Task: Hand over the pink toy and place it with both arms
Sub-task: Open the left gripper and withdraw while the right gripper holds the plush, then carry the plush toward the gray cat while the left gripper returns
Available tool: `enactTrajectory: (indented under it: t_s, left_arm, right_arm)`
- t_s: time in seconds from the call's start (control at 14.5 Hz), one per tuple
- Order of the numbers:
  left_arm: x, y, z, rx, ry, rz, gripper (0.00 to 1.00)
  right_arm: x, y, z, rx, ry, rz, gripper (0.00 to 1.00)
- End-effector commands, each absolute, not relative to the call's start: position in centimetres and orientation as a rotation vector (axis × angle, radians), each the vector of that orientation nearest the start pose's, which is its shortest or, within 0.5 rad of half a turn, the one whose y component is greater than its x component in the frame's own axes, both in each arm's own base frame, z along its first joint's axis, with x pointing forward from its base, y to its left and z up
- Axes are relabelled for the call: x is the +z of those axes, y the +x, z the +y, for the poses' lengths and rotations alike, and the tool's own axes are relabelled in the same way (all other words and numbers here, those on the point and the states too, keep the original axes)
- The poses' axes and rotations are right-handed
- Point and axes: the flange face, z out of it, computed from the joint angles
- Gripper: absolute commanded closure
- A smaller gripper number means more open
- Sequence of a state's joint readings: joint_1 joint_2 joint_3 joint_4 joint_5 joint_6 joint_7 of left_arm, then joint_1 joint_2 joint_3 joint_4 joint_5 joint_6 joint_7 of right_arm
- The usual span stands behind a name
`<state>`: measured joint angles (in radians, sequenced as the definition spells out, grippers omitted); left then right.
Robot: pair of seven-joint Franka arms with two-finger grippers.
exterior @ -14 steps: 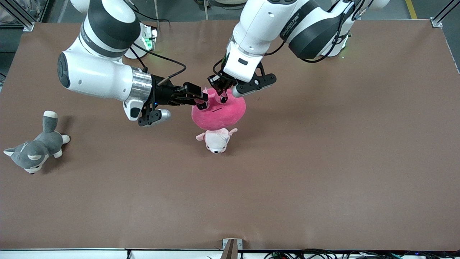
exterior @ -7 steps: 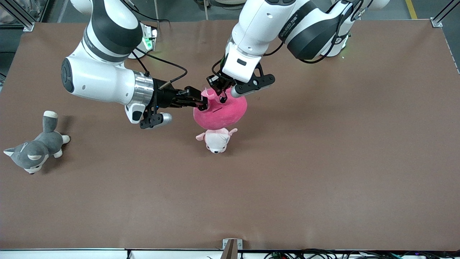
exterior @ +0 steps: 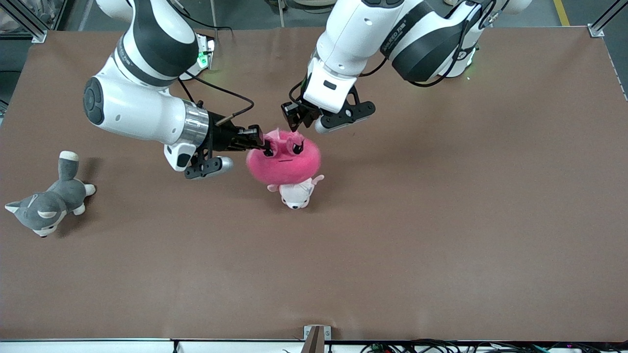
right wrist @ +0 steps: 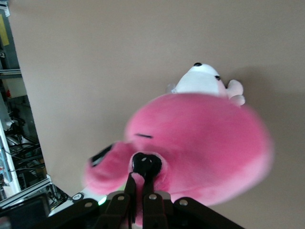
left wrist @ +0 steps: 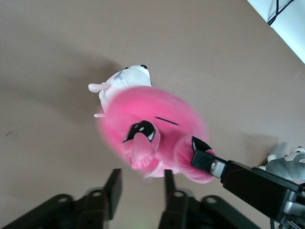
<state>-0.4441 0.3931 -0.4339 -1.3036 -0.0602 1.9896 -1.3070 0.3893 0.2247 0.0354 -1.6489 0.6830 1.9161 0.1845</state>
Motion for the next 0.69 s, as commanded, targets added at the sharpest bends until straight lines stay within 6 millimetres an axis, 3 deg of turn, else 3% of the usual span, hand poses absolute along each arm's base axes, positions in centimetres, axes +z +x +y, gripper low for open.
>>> enactTrajectory:
  t_s: [0.0, 0.28, 0.41, 0.55, 0.62]
  left_arm:
    - [58.3, 49.2, -49.3, 0.045, -3.420, -0.904, 0.00]
    - [57.8, 49.9, -48.0, 0.035, -3.371, -0.893, 0.00]
    - [57.3, 50.8, -46.6, -0.059, -3.303, -0.852, 0.00]
    - [58.1, 51.2, -45.1, -0.153, -3.260, -0.808, 0.00]
    - [58.5, 52.4, -43.2, -0.182, -3.242, -0.791, 0.00]
  right_arm:
    - [50.7, 56.7, 28.8, 0.245, -2.506, -0.010, 1.00]
    - [52.4, 57.2, 26.2, 0.299, -2.498, -0.003, 1.00]
    - [53.4, 57.5, 24.7, 0.328, -2.495, -0.008, 1.00]
    - [53.9, 58.6, 21.5, 0.310, -2.492, 0.036, 1.00]
    - [53.9, 59.2, 19.7, 0.304, -2.490, 0.068, 1.00]
